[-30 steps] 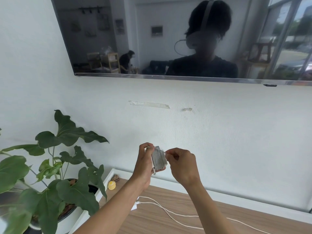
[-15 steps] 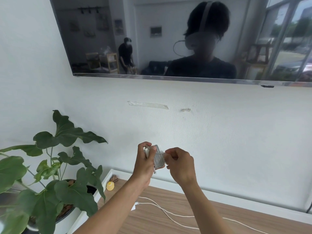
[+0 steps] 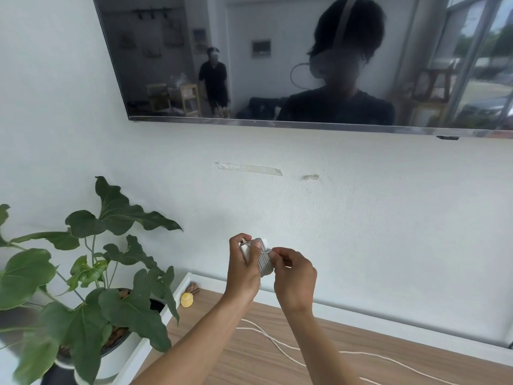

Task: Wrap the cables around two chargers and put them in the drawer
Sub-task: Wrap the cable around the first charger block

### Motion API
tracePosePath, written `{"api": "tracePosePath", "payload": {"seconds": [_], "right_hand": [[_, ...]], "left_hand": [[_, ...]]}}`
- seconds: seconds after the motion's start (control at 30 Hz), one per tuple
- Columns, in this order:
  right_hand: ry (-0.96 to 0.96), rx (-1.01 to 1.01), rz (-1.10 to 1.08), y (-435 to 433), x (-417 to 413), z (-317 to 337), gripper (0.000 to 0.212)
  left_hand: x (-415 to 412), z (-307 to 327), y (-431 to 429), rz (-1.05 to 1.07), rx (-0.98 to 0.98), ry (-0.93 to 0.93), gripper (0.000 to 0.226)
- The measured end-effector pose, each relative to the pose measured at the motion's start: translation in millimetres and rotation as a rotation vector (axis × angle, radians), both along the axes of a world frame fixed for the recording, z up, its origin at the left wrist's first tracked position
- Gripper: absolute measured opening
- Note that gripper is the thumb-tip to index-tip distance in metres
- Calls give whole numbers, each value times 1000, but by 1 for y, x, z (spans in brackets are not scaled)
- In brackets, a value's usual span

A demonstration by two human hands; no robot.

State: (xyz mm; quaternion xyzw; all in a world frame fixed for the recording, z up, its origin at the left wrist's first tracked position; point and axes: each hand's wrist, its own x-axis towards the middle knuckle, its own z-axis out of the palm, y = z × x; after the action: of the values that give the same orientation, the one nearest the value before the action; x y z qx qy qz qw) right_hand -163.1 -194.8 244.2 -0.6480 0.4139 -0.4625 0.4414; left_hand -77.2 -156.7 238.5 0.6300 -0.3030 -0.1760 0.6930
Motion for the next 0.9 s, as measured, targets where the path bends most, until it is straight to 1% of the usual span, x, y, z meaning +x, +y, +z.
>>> {"api": "tracePosePath", "payload": {"seconds": [0.13, 0.23, 0.33, 0.4, 0.5, 0.57, 0.63, 0.77, 0.83, 0.9], "right_hand": [[-21, 61, -11, 6, -2, -7, 12], [-63, 46, -30, 16, -3, -9, 15], [-80, -5, 0, 24, -7, -11, 6], [-37, -56, 38, 26, -10, -15, 14], [-71, 3, 53, 23, -11, -17, 18], [-108, 77, 46, 21, -11, -18, 15], [-118, 120, 64, 18, -12, -17, 9], [-136, 203, 178, 6, -17, -12, 4], [-95, 197, 171, 2, -17, -10, 3], [-74, 135, 122, 4, -17, -10, 5]], "left_hand": [[-3, -5, 2, -9, -6, -1, 10], [-7, -6, 2, -22, -13, 23, 11], [-10, -4, 1, -45, -34, 118, 9], [-11, -3, 3, -54, -54, 167, 8], [-13, -5, 5, -54, -69, 183, 8], [-13, -7, 5, -49, -56, 157, 6], [-12, -7, 6, -37, -26, 108, 8], [-8, -7, 8, -44, -2, 39, 7], [-8, -7, 8, -26, -1, 32, 9], [-11, -7, 6, -3, 0, 34, 12]]}}
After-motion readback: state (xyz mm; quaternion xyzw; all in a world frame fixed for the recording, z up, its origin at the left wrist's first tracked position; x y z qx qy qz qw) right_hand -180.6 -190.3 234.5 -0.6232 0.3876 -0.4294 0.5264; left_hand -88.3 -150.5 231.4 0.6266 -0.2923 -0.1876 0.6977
